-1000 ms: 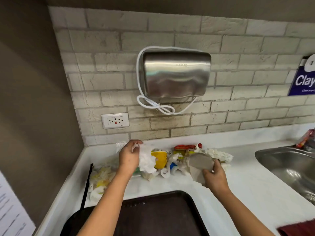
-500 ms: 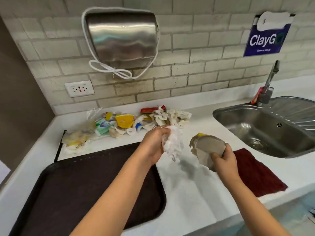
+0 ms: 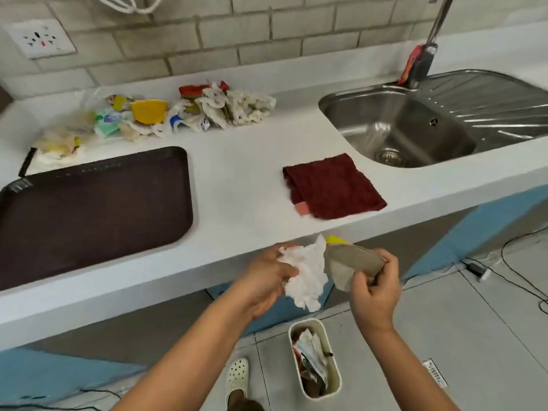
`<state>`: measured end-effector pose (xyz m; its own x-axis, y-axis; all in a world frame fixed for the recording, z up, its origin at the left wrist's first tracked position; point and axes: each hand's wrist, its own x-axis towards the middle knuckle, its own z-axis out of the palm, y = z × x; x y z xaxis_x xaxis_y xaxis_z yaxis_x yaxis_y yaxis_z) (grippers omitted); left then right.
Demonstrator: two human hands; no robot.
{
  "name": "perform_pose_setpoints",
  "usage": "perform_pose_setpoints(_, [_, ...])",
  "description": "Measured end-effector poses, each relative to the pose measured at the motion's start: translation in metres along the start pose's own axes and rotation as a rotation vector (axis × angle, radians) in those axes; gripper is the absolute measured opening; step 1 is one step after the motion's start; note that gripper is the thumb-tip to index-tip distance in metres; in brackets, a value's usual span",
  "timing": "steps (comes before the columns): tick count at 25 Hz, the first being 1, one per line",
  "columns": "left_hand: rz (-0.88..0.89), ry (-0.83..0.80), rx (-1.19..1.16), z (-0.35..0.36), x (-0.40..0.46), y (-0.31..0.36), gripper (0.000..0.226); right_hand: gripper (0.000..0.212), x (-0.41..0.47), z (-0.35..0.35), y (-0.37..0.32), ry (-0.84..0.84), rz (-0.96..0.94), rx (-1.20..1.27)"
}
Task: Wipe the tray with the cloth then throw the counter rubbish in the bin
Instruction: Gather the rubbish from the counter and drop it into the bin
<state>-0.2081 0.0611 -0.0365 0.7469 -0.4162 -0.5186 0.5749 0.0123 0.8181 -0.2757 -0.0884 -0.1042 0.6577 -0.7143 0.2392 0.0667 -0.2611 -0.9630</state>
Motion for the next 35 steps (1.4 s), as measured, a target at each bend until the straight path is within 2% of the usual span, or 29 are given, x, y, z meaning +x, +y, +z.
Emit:
perform_pose_setpoints(3, [-0.143, 0.062, 0.03, 0.014, 0.0, -0.063, 0.041, 0.034, -0.03, -0.036, 0.042, 0.047, 0.102, -0.059])
perform_pose_setpoints(6, [-0.241, 0.104, 0.038, 0.017, 0.011, -0.119, 0.039, 0.039, -0.063, -0.066, 0.091, 0.048, 0.283, -0.147])
perform_pose_setpoints(12, [-0.407, 0.233, 0.037, 0.003, 0.054, -0.208, 0.034, 0.047, -0.123, -0.09, 0.188, -0.084, 0.742, -0.318])
perform_pose_setpoints(16, [-0.453, 0.223, -0.064, 0.001, 0.092, -0.252, 0.035, 0.036, -0.147, -0.082, 0.254, -0.058, 0.929, -0.361])
perform_pose_setpoints(20, [-0.488, 0.199, -0.178, -0.002, 0.135, -0.289, 0.036, 0.032, -0.159, -0.07, 0.308, -0.033, 0.967, -0.346])
perform_pose_setpoints(24, [-0.556, 0.262, -0.158, -0.008, 0.176, -0.329, 0.028, 0.034, -0.162, -0.057, 0.358, -0.07, 0.959, -0.387])
perform_pose_setpoints(31, [-0.559, 0.317, -0.182, -0.011, 0.244, -0.385, 0.039, 0.031, -0.15, -0.037, 0.413, -0.068, 0.986, -0.474])
perform_pose_setpoints(33, [-0.592, 0.308, -0.118, -0.014, 0.261, -0.405, 0.037, 0.036, -0.147, -0.031, 0.428, -0.141, 1.012, -0.478])
perform_pose_setpoints(35, [-0.699, 0.236, 0.021, -0.018, 0.265, -0.418, 0.039, 0.045, -0.15, -0.028, 0.438, -0.344, 1.033, -0.446])
